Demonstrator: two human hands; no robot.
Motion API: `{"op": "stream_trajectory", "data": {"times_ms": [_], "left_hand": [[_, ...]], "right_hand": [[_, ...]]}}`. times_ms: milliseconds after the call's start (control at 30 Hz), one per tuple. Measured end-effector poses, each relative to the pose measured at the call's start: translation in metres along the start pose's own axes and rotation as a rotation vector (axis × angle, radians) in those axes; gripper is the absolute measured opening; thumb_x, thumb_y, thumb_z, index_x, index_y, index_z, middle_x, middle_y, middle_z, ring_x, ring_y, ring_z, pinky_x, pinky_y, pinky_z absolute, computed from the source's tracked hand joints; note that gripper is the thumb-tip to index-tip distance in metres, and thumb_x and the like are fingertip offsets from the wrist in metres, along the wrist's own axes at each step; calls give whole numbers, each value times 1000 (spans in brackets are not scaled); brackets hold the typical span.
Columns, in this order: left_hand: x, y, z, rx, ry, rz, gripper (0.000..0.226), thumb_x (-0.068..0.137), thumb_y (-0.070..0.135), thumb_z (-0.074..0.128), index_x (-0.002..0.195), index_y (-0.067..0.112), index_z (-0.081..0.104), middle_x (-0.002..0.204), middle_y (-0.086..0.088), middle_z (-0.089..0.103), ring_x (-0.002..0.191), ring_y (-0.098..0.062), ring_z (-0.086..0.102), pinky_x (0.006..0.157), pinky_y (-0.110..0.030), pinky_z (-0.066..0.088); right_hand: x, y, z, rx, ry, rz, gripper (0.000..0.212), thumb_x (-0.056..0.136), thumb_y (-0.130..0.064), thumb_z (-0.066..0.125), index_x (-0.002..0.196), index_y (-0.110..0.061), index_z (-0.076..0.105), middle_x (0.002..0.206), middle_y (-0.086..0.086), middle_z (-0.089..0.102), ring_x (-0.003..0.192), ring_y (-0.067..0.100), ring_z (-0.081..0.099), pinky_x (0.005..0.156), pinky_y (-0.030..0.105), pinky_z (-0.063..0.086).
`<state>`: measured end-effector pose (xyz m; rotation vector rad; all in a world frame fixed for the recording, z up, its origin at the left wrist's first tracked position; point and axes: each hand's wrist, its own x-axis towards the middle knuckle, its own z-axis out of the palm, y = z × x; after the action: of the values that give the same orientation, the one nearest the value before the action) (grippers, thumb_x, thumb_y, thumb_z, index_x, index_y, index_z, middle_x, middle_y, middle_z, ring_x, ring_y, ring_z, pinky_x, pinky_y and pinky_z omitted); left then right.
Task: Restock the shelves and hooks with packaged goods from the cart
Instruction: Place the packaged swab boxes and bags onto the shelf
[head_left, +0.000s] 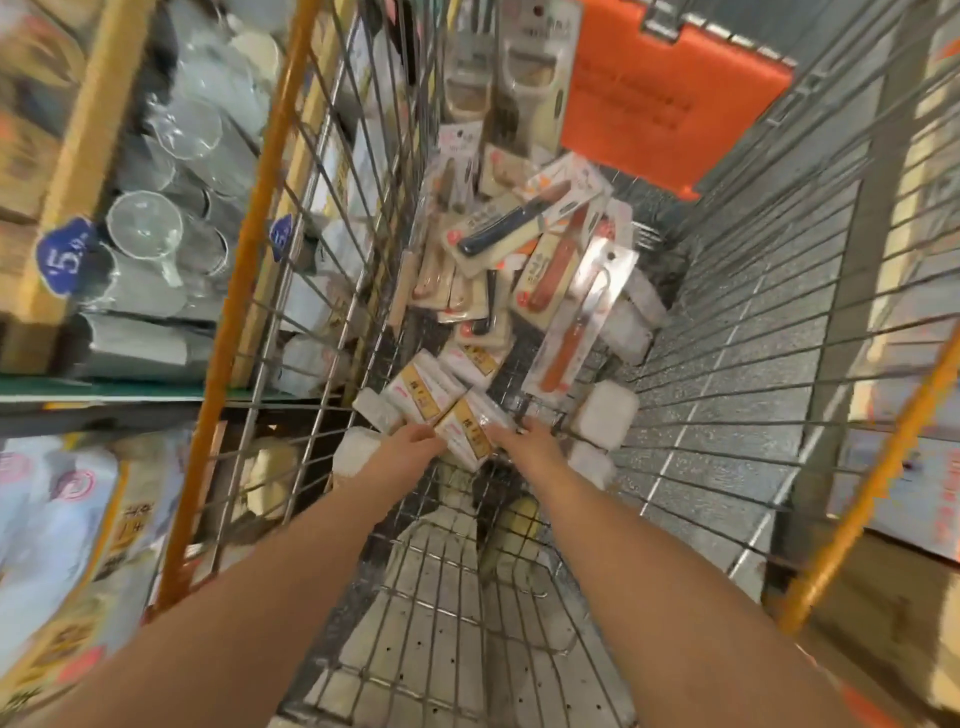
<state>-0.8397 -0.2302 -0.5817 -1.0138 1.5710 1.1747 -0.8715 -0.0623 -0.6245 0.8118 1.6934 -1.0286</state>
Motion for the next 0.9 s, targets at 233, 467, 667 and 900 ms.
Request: {"op": "stream_trajectory", "data": {"times_ms": [233,467,667,900], "left_hand": [[10,-2,10,-323,-111,-85,31,99,20,53,124,34,42,83,3,48,70,-12,45,64,-27,38],[13,10,-5,-481,7,-102,21,101,14,49,122,19,53,96,3,53,99,-24,58,84,-39,50],[14,3,-8,-428,23,-56,43,100,24,53,141,17,42,120,-3,53,119,-28,53,105,-48,44],[2,4,-10,-259,-174,32,22,96,40,57,113,27,55,105,-2,66,94,-22,63,81,-35,50]], "right_hand": [[22,11,27,480,-16,109,79,69,-35,86,132,-14,44,122,4,60,107,22,59,84,35,50],[77,32,66,711,-84,79,113,35,-48,97,131,-9,52,116,12,70,103,30,69,93,51,54],[28,6,48,697,-19,27,50,75,-18,84,116,-5,57,104,13,72,96,27,70,86,42,58],[-12,14,14,731,-268,40,58,74,-30,75,127,-13,60,125,17,65,110,33,63,103,52,43]]}}
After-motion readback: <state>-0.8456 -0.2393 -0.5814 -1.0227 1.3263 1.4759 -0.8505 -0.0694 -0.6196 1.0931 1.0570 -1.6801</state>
